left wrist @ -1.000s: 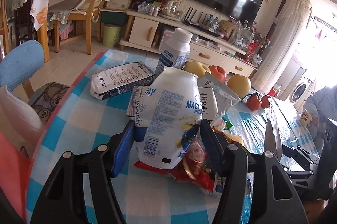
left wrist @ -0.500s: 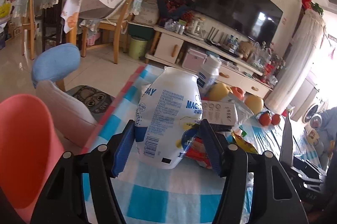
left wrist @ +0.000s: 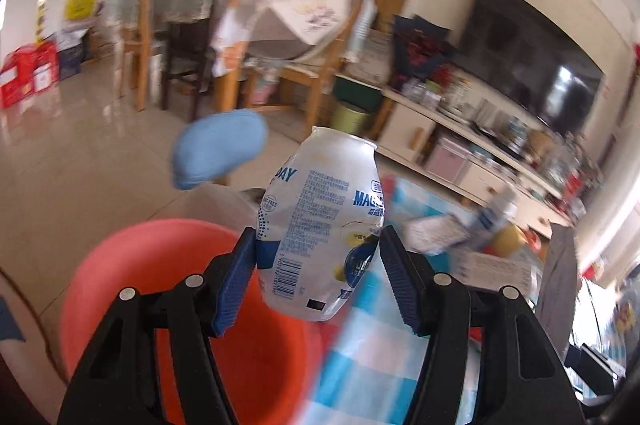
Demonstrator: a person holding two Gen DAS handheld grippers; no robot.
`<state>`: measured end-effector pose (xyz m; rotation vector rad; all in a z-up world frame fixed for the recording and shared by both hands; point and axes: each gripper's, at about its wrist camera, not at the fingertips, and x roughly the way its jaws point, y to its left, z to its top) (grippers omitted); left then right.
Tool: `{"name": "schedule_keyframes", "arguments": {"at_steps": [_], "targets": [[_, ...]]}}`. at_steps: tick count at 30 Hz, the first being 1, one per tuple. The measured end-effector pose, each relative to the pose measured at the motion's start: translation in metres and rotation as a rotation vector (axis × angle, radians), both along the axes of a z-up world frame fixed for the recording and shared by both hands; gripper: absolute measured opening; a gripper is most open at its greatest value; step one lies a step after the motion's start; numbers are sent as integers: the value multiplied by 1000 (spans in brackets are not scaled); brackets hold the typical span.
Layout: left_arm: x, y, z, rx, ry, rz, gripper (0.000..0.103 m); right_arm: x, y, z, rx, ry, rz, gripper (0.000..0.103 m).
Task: Collect trash
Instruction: 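Carry the white yogurt bottle to the pink bucket and release it with the left tool, then drop the white wipes pouch into the pink bucket with the right tool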
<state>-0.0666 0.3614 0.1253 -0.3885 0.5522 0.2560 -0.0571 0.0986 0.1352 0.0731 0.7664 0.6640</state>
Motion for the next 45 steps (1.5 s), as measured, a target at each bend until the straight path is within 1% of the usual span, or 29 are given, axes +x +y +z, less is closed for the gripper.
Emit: {"name": "schedule_keyframes", "arguments": {"at_steps": [2,5,8,13,15,16,17,18,20,21,22,26,30,33,35,37,39,43,45], "targets": [[-6,26,-4,-25,15,56,63,1,33,4,47,21,50,73],[-10,50,-10,-43,46,111,63,3,72,8,95,44,103,73],[-14,73,-19,-56,88,159,63,6,111,3,156,85,142,73],[-25,107,-34,-138,129,239,63,6,153,-13,199,121,179,74],[-29,120,-41,-191,144,268,64,9,157,-23,208,131,190,75],[-29,124,-43,-214,149,278,66,9,161,-27,206,127,189,77],[-30,127,-45,-230,153,289,74,9,164,-31,201,124,188,80],[-31,129,-46,-238,152,300,76,9,166,-35,193,122,186,82],[-31,130,-47,-226,156,317,78,13,167,-43,188,118,180,89],[-32,130,-48,-223,155,320,82,15,161,-46,190,117,179,90],[-33,130,-48,-220,150,327,82,14,158,-50,190,115,182,91],[-28,125,-44,-201,136,317,82,7,149,-50,172,66,185,92],[-22,114,-41,-163,125,287,82,4,128,-52,171,66,163,92],[-20,103,-34,-124,93,266,83,1,113,-53,131,52,136,92],[-20,95,-29,-100,57,256,83,-4,103,-54,106,48,118,92],[-19,86,-23,-91,20,223,83,-9,91,-58,78,55,98,92],[-16,76,-19,-71,7,190,83,-13,80,-62,61,61,93,92],[-7,47,-8,40,-3,132,83,-26,58,-69,19,60,75,92],[-4,36,-5,44,-15,99,83,-31,47,-71,5,62,64,92]]}}
